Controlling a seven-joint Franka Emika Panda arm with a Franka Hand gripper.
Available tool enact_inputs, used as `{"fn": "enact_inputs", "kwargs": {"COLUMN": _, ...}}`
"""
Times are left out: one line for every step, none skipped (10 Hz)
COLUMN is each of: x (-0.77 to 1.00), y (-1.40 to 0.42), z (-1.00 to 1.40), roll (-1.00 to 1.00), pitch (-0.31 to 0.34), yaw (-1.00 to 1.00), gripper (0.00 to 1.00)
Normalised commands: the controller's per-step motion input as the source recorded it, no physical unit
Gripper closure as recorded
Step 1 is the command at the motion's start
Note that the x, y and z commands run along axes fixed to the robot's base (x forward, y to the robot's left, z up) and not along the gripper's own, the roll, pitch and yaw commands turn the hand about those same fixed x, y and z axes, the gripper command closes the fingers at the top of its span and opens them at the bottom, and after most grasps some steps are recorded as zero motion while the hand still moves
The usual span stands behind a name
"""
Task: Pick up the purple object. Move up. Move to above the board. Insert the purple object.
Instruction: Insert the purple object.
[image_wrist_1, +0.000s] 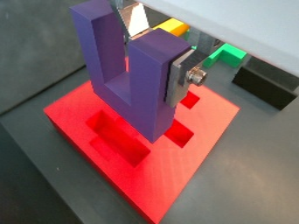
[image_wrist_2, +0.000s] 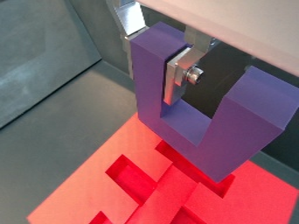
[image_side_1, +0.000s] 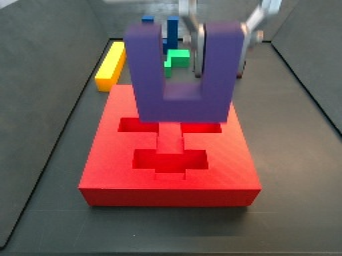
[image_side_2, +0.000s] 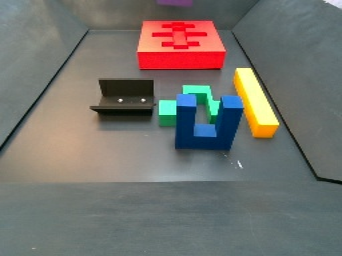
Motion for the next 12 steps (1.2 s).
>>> {"fn": "enact_inputs", "kwargs": {"x": 0.02, "y": -0.10, "z": -0.47, "roll": 0.10, "pitch": -0.069, "yaw": 0.16, "gripper": 1.00}}
{"fn": "enact_inputs", "kwargs": {"x": 0.00, "y": -0.03, "z": -0.42, "roll": 0.01, "pitch": -0.057, "yaw": 0.23, "gripper": 1.00}}
{"fn": "enact_inputs", "kwargs": {"x": 0.00, "y": -0.06, "z": -0.41, "roll": 0.03, "pitch": -0.036, "yaw": 0.21, "gripper": 1.00}}
{"fn": "enact_inputs", "kwargs": {"x": 0.00, "y": -0.07, "z": -0.39, "roll": 0.05, "pitch": -0.030, "yaw": 0.17, "gripper": 1.00}}
{"fn": "enact_inputs", "kwargs": {"x": 0.00, "y": -0.03, "z": -0.43, "roll": 0.00, "pitch": -0.043, "yaw": 0.17, "gripper": 1.00}}
{"fn": "enact_inputs", "kwargs": {"x": 0.00, "y": -0.02, "z": -0.40, "roll": 0.00, "pitch": -0.044, "yaw": 0.19, "gripper": 1.00}}
{"fn": "enact_inputs", "kwargs": {"x": -0.03, "y": -0.05, "z": -0.35, "roll": 0.00, "pitch": -0.044, "yaw": 0.15, "gripper": 1.00}}
{"fn": "enact_inputs", "kwargs": {"x": -0.18, "y": -0.05, "z": -0.28, "roll": 0.00, "pitch": -0.046, "yaw": 0.05, "gripper": 1.00}}
{"fn": "enact_inputs", "kwargs": {"x": -0.15, "y": -0.11, "z": -0.25, "roll": 0.00, "pitch": -0.040, "yaw": 0.05, "gripper": 1.00}}
{"fn": "enact_inputs", "kwargs": {"x": -0.13, "y": -0.15, "z": -0.22, "roll": 0.01, "pitch": -0.036, "yaw": 0.01, "gripper": 1.00}}
{"fn": "enact_inputs", "kwargs": {"x": -0.16, "y": -0.11, "z": -0.13, "roll": 0.03, "pitch": -0.034, "yaw": 0.00, "gripper": 1.00}}
{"fn": "enact_inputs", "kwargs": {"x": -0.11, "y": -0.10, "z": -0.11, "roll": 0.00, "pitch": -0.031, "yaw": 0.00, "gripper": 1.00}}
